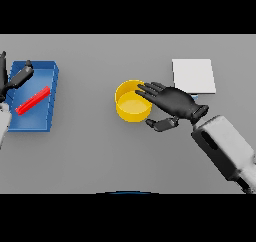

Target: Pick up the red beaker and tilt it to pour out 1 green nut into yellow bowl. Pick up the yellow bowl and place it on the metallic measuring scale.

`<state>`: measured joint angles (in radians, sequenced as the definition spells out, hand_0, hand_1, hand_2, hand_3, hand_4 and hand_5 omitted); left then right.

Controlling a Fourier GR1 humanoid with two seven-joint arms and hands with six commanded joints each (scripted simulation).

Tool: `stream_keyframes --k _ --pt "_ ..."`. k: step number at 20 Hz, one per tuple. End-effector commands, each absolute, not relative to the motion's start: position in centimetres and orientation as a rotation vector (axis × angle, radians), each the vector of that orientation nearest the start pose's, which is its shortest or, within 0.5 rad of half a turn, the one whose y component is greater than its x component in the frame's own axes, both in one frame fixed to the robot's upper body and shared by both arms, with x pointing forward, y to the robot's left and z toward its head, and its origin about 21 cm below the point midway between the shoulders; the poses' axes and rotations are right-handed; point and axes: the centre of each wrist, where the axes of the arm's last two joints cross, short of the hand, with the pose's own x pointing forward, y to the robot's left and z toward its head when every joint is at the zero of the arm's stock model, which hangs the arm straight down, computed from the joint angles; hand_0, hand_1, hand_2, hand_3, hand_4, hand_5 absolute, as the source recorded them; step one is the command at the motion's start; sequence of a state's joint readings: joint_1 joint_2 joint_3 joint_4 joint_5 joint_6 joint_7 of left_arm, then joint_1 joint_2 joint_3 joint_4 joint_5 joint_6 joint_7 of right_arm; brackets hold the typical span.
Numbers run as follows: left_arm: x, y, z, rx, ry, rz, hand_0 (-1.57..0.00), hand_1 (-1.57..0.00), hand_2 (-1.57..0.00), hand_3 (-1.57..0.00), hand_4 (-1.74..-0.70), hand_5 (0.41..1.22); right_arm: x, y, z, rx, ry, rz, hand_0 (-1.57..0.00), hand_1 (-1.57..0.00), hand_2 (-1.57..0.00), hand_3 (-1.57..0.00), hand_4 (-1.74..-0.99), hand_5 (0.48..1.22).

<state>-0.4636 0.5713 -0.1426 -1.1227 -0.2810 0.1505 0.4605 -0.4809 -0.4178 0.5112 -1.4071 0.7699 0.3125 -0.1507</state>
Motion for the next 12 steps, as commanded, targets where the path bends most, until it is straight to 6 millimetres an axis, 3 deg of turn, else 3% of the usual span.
stream_keyframes --k 1,12 --pt "35.6 33.3 7.6 0.841 -1.101 -0.438 0.00 0.00 0.00 0.00 -0.74 0.702 32.7 -17.1 7.6 -0.415 -1.503 1.809 0.00 0.00 0.00 0.00 -1.223 0.703" --pt "35.4 33.7 7.5 0.851 -1.105 -0.433 0.00 0.00 0.00 0.00 -0.74 0.699 35.2 -12.1 6.0 -0.356 -1.307 2.092 0.00 0.00 0.00 0.00 -1.250 0.733"
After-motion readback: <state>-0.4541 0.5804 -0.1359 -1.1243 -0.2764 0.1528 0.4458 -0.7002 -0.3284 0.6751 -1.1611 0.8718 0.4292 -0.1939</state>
